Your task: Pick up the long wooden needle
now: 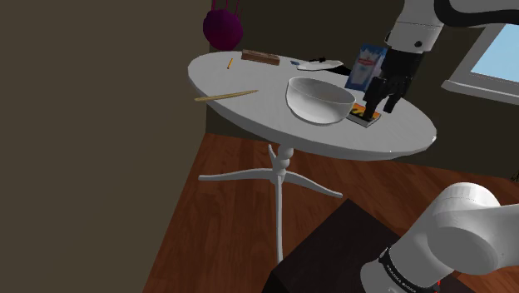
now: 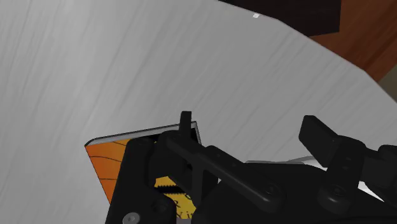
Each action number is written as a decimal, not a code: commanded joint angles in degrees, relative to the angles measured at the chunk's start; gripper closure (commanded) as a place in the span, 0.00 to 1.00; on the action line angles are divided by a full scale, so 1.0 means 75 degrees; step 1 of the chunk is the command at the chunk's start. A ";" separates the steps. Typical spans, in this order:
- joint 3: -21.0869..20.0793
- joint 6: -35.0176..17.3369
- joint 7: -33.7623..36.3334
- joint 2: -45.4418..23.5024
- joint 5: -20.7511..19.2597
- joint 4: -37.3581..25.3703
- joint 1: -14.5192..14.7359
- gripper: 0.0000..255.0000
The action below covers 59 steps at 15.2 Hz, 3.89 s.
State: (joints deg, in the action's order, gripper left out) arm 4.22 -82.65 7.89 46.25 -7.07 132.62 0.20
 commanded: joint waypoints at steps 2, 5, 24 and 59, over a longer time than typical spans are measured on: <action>-0.0202 -0.0062 0.0426 -0.0042 0.0185 0.0014 -0.0032 0.00; -0.0808 -0.0292 0.1686 -0.0263 0.0719 -0.0025 -0.0144 0.00; -0.4091 -0.2036 0.9469 -0.4276 0.1605 -0.3045 -0.1285 0.00; -0.4605 -0.1985 1.4086 -0.8182 -0.0505 -0.6859 -0.0894 1.00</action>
State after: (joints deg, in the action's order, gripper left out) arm -30.33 -98.18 113.61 -15.04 -10.83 81.90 -6.55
